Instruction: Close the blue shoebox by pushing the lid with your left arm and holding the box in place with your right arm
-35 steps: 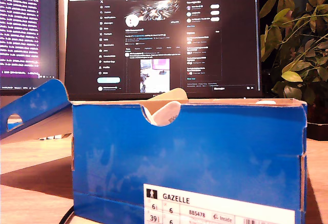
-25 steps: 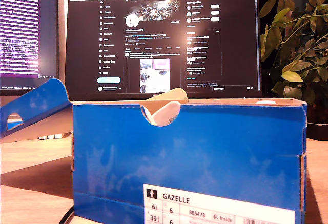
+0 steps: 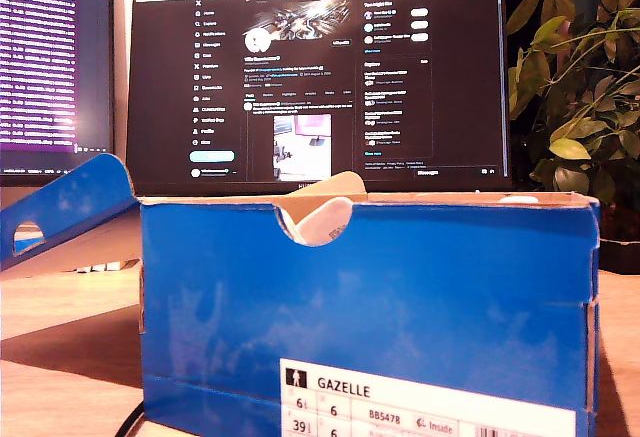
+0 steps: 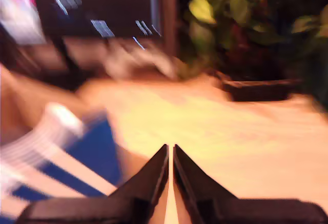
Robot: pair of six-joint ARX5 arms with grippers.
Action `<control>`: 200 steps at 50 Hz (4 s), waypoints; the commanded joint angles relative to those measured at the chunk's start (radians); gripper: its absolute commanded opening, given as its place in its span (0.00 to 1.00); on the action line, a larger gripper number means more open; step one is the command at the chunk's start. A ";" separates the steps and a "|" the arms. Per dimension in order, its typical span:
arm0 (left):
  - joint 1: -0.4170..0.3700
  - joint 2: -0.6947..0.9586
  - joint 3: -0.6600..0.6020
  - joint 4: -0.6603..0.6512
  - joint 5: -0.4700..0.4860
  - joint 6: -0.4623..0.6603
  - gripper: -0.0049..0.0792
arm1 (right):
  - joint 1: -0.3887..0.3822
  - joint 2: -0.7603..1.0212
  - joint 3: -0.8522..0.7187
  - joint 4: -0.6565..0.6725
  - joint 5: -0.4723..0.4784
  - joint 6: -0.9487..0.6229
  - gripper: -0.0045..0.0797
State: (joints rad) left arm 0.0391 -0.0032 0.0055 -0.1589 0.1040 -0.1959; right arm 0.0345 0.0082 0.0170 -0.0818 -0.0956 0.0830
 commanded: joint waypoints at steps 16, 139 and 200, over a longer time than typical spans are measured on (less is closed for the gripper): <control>-0.003 0.005 0.109 0.012 0.192 -0.103 0.04 | 0.005 -0.005 0.161 0.036 -0.116 0.087 0.04; 0.017 1.963 1.367 -0.839 0.838 0.414 0.04 | 0.273 1.043 0.374 0.025 -0.418 0.225 0.04; -0.489 1.944 1.875 -1.198 1.413 0.526 0.04 | 0.002 1.022 0.520 -0.153 -0.412 0.043 0.04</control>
State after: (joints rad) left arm -0.4294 1.9457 1.8736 -1.3571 1.4944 0.3225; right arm 0.0593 1.0458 0.5171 -0.2241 -0.5079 0.1345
